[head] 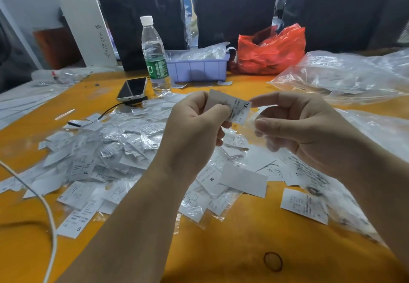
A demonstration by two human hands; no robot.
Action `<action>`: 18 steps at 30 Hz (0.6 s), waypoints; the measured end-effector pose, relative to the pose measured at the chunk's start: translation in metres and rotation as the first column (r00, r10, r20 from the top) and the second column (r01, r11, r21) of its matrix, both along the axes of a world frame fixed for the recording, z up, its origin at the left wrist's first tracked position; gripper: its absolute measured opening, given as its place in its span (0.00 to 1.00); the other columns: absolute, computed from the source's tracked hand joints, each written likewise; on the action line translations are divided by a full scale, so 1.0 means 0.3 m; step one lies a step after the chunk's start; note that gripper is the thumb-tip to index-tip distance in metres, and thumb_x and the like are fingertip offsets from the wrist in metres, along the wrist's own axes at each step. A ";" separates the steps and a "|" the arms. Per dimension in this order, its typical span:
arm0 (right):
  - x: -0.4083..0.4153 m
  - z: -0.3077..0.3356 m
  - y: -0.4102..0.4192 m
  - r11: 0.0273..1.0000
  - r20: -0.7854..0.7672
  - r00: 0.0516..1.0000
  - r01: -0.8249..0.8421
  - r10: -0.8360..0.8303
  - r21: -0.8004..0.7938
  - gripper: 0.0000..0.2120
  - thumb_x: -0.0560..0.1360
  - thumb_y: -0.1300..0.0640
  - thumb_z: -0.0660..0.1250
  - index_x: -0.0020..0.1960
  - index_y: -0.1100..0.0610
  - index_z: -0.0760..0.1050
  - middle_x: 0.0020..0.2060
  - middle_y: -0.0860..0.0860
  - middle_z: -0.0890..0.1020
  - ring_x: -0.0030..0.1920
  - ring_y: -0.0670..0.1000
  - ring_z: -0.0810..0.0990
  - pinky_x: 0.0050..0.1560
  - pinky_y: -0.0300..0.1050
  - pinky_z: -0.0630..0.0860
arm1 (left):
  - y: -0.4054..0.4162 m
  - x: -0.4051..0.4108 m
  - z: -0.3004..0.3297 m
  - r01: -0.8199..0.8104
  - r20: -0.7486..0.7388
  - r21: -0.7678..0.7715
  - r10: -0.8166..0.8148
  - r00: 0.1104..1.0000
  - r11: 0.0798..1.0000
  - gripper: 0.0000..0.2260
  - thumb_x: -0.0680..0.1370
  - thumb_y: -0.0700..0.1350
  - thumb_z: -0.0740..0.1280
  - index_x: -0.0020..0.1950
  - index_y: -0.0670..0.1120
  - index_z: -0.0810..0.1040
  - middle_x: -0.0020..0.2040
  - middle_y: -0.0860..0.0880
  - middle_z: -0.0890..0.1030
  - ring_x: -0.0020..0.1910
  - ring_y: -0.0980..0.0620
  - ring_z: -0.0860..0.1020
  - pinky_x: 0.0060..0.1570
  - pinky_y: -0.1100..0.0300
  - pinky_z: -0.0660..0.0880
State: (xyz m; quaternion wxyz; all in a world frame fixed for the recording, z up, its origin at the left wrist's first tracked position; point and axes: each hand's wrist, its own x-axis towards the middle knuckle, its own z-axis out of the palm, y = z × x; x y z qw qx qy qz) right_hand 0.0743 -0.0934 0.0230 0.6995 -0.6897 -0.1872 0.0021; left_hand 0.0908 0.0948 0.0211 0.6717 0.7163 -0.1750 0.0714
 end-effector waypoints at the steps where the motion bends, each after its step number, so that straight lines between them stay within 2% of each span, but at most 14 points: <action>1: 0.000 -0.002 0.002 1.000 0.001 1.000 -0.002 0.002 0.004 0.22 0.59 0.55 0.76 0.53 0.56 0.81 0.34 0.57 0.82 0.29 0.52 0.74 0.31 0.40 0.74 | 0.001 0.000 -0.001 0.003 -0.001 0.000 -0.003 1.000 1.000 0.07 0.71 0.44 0.64 0.43 0.47 0.81 0.31 0.53 0.79 0.30 0.55 0.74 0.30 0.62 0.75; 7: -0.005 -0.008 0.019 0.998 0.041 0.997 0.058 -0.060 0.036 0.16 0.59 0.54 0.75 0.46 0.55 0.83 0.33 0.55 0.82 0.30 0.53 0.75 0.31 0.41 0.74 | -0.003 -0.010 0.002 -0.029 0.010 0.016 0.029 1.000 0.999 0.05 0.75 0.40 0.66 0.46 0.47 0.82 0.32 0.54 0.81 0.30 0.57 0.75 0.30 0.61 0.78; 10: -0.003 -0.015 0.021 0.994 0.077 0.991 0.106 -0.107 0.020 0.15 0.61 0.55 0.74 0.47 0.57 0.82 0.33 0.54 0.82 0.29 0.51 0.75 0.31 0.41 0.75 | -0.004 -0.006 -0.006 -0.085 0.017 0.024 0.085 0.996 0.996 0.04 0.73 0.41 0.67 0.45 0.46 0.81 0.33 0.53 0.81 0.30 0.57 0.75 0.30 0.60 0.77; 13: -0.010 -0.018 0.027 0.989 0.121 0.982 0.147 -0.148 0.013 0.12 0.65 0.57 0.72 0.47 0.57 0.82 0.32 0.53 0.82 0.28 0.51 0.75 0.31 0.40 0.75 | -0.008 -0.010 -0.007 -0.103 0.018 0.025 0.102 0.995 0.994 0.03 0.75 0.38 0.69 0.44 0.46 0.80 0.33 0.54 0.80 0.30 0.57 0.75 0.29 0.61 0.77; 18: -0.007 -0.022 0.027 0.981 0.135 0.972 0.195 -0.193 0.001 0.12 0.66 0.56 0.72 0.48 0.58 0.81 0.32 0.52 0.82 0.29 0.51 0.76 0.32 0.41 0.75 | -0.014 -0.013 -0.010 -0.134 0.021 -0.007 0.134 0.991 0.991 0.03 0.76 0.38 0.68 0.45 0.46 0.78 0.34 0.54 0.82 0.30 0.58 0.76 0.29 0.62 0.77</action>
